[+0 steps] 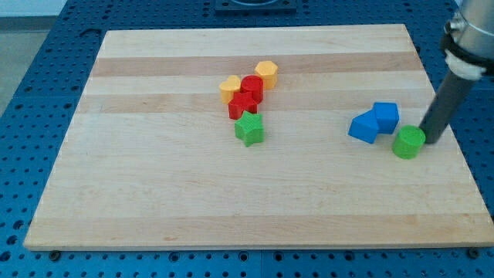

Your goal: Slide the green circle below the green star

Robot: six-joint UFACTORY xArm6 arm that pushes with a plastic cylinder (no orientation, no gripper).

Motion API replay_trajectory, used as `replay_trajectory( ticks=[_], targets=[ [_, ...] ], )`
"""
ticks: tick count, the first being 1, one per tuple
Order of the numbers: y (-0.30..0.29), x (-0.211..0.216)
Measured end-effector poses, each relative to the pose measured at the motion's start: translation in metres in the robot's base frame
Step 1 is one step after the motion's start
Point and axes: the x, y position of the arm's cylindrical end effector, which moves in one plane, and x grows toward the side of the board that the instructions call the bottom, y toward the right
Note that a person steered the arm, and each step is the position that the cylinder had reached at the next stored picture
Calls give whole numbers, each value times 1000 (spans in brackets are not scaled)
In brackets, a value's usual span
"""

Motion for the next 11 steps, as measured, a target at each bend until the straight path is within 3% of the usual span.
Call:
replay_trajectory(
  ticks=[2, 4, 6, 11],
  targets=[
    [-1, 51],
    [11, -14],
    [0, 5],
    [-200, 8]
  ],
)
